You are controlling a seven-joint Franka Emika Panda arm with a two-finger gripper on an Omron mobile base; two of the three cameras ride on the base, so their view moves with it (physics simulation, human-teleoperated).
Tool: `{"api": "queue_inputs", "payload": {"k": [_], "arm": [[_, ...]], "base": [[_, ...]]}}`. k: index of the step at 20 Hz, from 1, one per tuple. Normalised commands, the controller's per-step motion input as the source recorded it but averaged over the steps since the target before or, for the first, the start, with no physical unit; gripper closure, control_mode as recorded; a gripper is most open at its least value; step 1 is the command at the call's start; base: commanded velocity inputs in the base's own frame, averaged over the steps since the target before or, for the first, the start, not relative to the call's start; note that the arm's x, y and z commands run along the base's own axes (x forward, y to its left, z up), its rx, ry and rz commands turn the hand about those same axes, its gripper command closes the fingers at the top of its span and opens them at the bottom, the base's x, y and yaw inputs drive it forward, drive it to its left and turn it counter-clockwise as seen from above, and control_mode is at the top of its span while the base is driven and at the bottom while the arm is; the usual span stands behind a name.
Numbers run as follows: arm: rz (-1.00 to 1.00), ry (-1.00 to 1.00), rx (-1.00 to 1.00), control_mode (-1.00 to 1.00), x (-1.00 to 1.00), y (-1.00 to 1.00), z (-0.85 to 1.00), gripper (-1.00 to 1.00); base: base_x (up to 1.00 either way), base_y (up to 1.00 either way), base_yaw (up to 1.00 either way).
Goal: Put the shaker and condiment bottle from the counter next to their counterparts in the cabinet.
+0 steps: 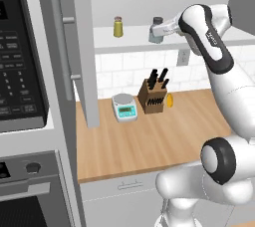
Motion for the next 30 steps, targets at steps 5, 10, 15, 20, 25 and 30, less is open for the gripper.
{"api": "queue_inputs", "payload": {"k": [5,10,15,20,25,30], "arm": [[0.0,0.01,-0.02,-1.0,0.54,0.04,0.0,1.0],[0.0,0.0,-0.02,-1.0,0.48,0.19,0.0,1.0],[0.0,0.0,0.0,-1.0,0.48,0.3,0.0,1.0],[-0.01,-0.05,-0.02,-1.0,0.37,0.04,-0.06,1.0],[-0.06,-0.04,-0.07,-1.0,0.27,0.0,-0.06,1.0],[0.0,0.02,0.03,-1.0,0.32,0.05,-0.07,1.0]], "base": [[0.0,0.0,0.0],[0.0,0.0,0.0],[0.0,0.0,0.0],[0.0,0.0,0.0],[0.0,0.0,0.0],[0.0,0.0,0.0]]}}
